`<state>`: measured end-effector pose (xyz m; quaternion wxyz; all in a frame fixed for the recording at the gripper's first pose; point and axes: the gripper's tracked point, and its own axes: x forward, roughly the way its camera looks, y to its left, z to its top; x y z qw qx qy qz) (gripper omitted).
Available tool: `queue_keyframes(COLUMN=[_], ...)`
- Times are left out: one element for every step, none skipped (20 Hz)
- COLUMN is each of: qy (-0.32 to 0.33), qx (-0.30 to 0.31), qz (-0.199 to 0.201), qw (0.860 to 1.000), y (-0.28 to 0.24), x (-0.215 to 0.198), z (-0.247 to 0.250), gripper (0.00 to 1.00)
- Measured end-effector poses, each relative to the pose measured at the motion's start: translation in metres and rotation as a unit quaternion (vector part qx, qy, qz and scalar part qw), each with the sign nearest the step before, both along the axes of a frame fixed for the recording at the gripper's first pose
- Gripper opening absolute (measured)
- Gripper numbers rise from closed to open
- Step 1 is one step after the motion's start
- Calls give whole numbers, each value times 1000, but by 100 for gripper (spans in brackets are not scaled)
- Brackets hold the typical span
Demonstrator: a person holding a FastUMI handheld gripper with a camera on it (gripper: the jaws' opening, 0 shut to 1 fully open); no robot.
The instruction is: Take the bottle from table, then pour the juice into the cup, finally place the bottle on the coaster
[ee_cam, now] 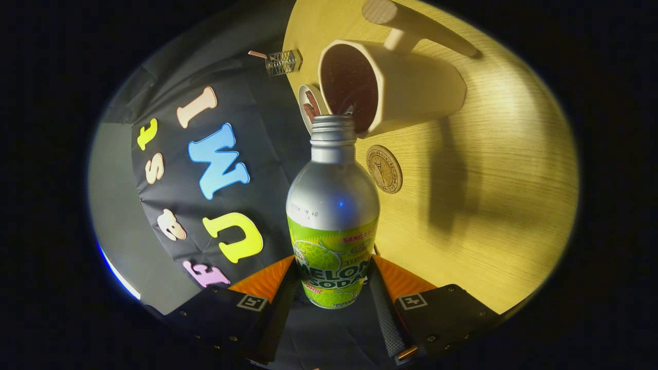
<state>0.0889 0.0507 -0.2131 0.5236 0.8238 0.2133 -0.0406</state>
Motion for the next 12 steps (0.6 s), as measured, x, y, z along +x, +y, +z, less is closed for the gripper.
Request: queue_keyframes(qy=[0,2,4,6,7,8,9,11,13,13,14,15], qx=[3,6,9,12,16,20,23,26,29,31,33,36], qz=[0,1,3,4,5,5,5,5,7,6,6,6], qw=[1000,1000,1000,1000,1000,1000,1000,1000,999,999,999,999], y=[0,-1,0,0,0,0,1,1,1,0,-2,-2], x=[-2,-2,-1,-1,-2,-1,-1,-1,-1,-1,-2,-3], z=[1,1,2,2,4,4,4,4,4,5,6,5], gripper=[77,77,77,77,77,77,77,77,77,77,77,77])
